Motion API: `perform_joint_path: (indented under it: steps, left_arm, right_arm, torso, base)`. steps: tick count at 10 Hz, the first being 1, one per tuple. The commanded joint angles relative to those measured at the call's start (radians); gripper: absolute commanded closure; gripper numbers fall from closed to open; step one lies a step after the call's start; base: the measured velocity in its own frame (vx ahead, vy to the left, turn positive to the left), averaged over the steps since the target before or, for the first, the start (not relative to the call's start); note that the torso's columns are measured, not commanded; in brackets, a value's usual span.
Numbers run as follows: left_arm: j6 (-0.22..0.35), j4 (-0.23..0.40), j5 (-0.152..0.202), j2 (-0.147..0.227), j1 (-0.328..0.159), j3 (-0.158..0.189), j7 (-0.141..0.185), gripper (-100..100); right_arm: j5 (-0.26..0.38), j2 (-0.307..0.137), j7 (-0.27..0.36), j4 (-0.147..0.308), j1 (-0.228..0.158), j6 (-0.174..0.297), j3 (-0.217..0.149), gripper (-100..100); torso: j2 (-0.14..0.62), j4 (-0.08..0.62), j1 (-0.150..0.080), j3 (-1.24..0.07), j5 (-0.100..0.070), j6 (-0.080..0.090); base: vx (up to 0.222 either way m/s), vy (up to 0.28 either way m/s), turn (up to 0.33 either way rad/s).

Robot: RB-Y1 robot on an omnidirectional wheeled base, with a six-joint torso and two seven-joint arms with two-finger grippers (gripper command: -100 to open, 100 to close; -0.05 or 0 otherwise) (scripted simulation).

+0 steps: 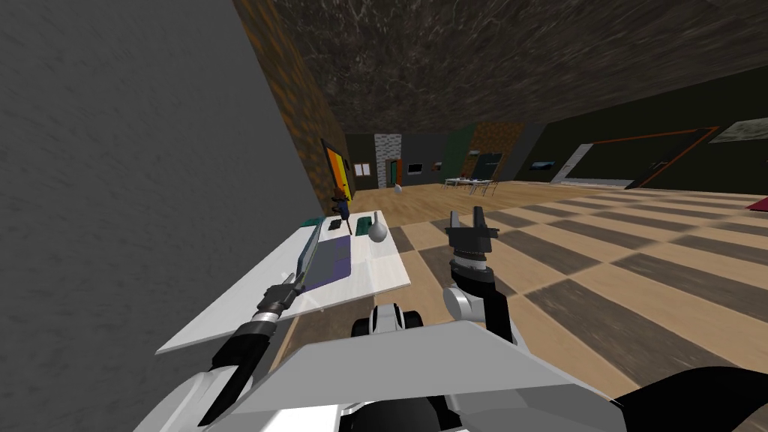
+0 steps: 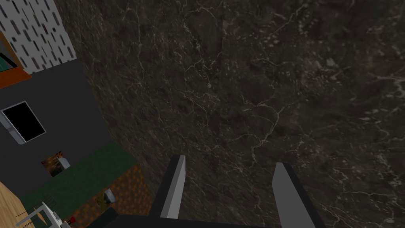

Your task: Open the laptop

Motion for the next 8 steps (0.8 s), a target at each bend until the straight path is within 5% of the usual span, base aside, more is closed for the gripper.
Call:
perform_joint_path:
  steps: [1, 2, 5, 8]
  left_arm:
    - [0.011, 0.048, -0.036, -0.039, -0.051, -0.007, -0.055, 100]
    - [0.011, 0.048, -0.036, -0.039, -0.058, -0.007, -0.062, 100]
    - [0.037, 0.129, -0.105, -0.117, -0.164, -0.021, -0.155, 100]
    - [0.05, 0.19, -0.139, -0.156, -0.229, -0.028, -0.234, 100]
  right_arm:
    - [0.0, 0.0, 0.0, 0.0, 0.0, 0.0, 0.0, 0]
    - [0.0, 0.0, 0.0, 0.0, 0.0, 0.0, 0.0, 0]
    - [0.0, 0.0, 0.0, 0.0, 0.0, 0.0, 0.0, 0]
    - [0.0, 0.0, 0.0, 0.0, 0.0, 0.0, 0.0, 0]
  torso:
    - [0.002, 0.003, -0.001, 0.0, -0.003, 0.001]
    - [0.002, 0.003, 0.0, 0.001, -0.003, 0.001]
    - [0.003, 0.002, 0.001, 0.001, -0.002, -0.004]
    - [0.0, -0.001, 0.002, 0.0, 0.0, -0.002]
  base:
    - [-0.056, 0.008, -0.01]
    - [-0.069, 0.022, -0.037]
    - [-0.086, 0.042, -0.014]
    - [-0.08, 0.045, 0.0]
